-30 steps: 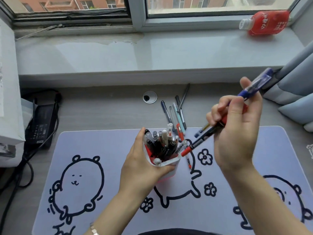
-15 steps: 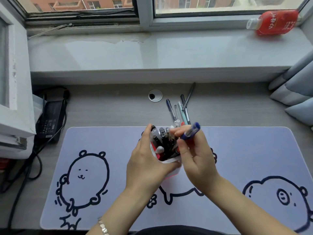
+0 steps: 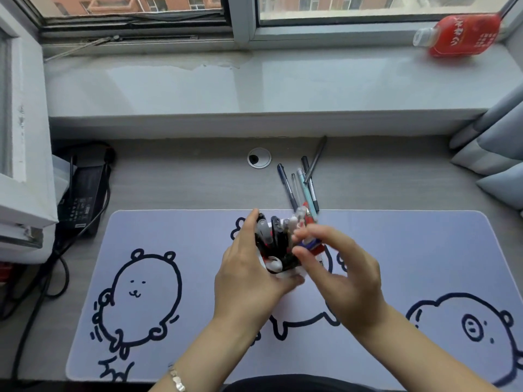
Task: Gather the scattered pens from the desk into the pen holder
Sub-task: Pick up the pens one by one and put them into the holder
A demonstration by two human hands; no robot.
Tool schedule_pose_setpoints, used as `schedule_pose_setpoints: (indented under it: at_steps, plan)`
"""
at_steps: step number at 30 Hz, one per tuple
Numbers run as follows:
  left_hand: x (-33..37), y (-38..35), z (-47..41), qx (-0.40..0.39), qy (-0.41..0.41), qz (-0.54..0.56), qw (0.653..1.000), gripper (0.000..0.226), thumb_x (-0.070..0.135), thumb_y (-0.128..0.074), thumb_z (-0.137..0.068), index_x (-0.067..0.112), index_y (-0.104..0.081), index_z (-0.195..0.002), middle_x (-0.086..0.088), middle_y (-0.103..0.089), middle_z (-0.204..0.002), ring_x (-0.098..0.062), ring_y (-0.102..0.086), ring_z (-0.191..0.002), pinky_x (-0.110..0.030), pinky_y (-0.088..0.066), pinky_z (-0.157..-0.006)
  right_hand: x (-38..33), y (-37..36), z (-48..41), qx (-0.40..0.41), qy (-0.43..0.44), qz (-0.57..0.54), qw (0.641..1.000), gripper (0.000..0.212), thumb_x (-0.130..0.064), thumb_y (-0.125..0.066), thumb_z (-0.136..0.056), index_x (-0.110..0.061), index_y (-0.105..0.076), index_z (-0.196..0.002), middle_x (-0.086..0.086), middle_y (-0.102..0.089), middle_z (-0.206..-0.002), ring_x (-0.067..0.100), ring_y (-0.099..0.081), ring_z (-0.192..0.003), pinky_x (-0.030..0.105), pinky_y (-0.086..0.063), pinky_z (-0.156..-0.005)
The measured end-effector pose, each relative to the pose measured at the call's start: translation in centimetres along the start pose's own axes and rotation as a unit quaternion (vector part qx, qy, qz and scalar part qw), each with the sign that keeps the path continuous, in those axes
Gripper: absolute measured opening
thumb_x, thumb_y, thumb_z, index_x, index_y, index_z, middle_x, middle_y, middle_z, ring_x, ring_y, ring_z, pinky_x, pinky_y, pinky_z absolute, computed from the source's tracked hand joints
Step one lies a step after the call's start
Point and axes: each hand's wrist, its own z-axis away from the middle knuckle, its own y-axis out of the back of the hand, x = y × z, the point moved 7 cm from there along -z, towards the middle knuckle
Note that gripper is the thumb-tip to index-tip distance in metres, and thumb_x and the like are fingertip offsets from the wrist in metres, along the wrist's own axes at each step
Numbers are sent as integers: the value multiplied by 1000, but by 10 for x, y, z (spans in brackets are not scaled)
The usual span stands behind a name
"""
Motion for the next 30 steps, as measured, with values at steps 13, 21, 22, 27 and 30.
schedule_pose_setpoints:
  at_steps: [13, 21, 22, 27, 30]
  plan:
    - [-2, 2, -3, -17, 9, 50, 999, 101, 28, -76, -61, 42, -14, -139, 15, -53, -126, -11, -49, -117, -31, -45, -93, 8, -42, 7, -135, 75, 205, 966, 42, -28, -22, -99, -10, -48, -127, 2, -48, -135, 17, -28, -139, 47, -18, -112]
    - [-21, 22, -15, 29, 61, 123, 990, 116, 40, -85, -50, 41, -12, -140, 12, -49, -130, -6, -46, -116, -22, -35, -88, 47, -40, -71, -90, -112, 6, 990, 22, -15, -51, -89, -5, -70, -94, 0, -66, -89, 12, -60, -90, 20, -46, -82]
    - [-22, 27, -17, 38, 59, 124, 990, 117, 39, -85, -50, 40, -12, -141, 11, -48, -134, -4, -44, -116, -21, -34, -88, 69, -40, -78, -92, -181, 39, 978, 18, -12, -53, -88, -7, -69, -95, 0, -66, -86, 12, -61, -83, 20, -45, -76]
    - [-34, 46, -22, 67, 67, 129, 987, 118, 34, -87, -50, 43, -12, -140, 15, -47, -129, 0, -44, -110, -21, -33, -88, 162, -64, -79, -292, -371, 295, 831, 22, -13, -49, -87, 1, -62, -99, 18, -65, -100, 37, -58, -97, 33, -46, -78]
    - [-38, 48, -21, 73, 71, 132, 986, 118, 35, -87, -50, 43, -11, -140, 22, -42, -118, 4, -40, -109, -21, -32, -88, 173, -87, -74, -349, -361, 370, 782, 16, -10, -50, -88, 0, -54, -99, 17, -60, -102, 39, -56, -102, 36, -46, -79]
